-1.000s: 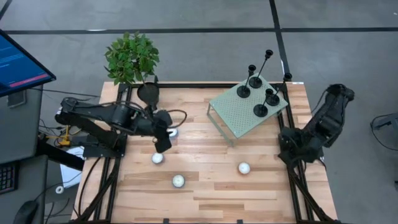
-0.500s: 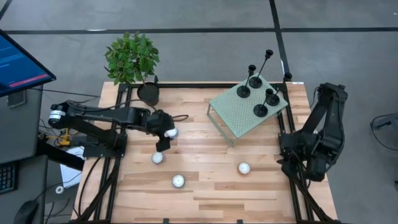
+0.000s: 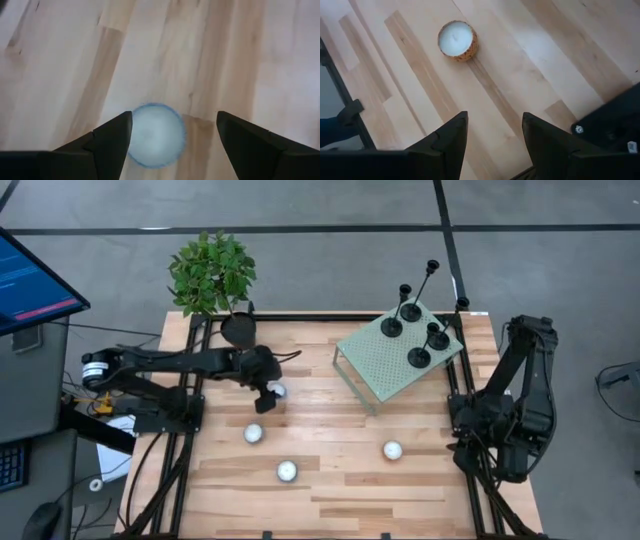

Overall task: Pick & Place candle stick holders
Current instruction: Put the light blue scented candle on the shelf

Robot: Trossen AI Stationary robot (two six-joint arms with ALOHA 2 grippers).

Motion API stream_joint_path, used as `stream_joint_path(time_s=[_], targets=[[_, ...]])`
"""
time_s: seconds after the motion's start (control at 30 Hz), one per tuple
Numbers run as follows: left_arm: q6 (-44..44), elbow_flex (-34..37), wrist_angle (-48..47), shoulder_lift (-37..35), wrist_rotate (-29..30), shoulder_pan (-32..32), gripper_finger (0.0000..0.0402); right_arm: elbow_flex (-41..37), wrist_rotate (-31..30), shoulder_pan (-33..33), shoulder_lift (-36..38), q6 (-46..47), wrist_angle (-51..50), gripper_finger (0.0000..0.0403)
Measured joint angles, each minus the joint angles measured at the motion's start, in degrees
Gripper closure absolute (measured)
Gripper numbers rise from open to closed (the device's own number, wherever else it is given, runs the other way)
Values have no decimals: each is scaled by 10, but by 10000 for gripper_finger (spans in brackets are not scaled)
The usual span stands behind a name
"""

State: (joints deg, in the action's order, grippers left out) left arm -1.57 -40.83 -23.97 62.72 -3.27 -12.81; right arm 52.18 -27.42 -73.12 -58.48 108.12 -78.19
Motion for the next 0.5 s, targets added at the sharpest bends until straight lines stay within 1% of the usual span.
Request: stream_joint_path(time_s=[0.17, 0.27, 0.5], targets=[[-26, 2, 1, 38, 0, -9, 110, 0, 0, 1, 0, 0, 8, 223], [-28, 2, 0, 54, -1, -13, 110, 0, -1, 1, 0, 9, 9, 223], [-37, 2, 7, 61, 14, -18, 110, 0, -1, 1, 0, 10, 6, 223]])
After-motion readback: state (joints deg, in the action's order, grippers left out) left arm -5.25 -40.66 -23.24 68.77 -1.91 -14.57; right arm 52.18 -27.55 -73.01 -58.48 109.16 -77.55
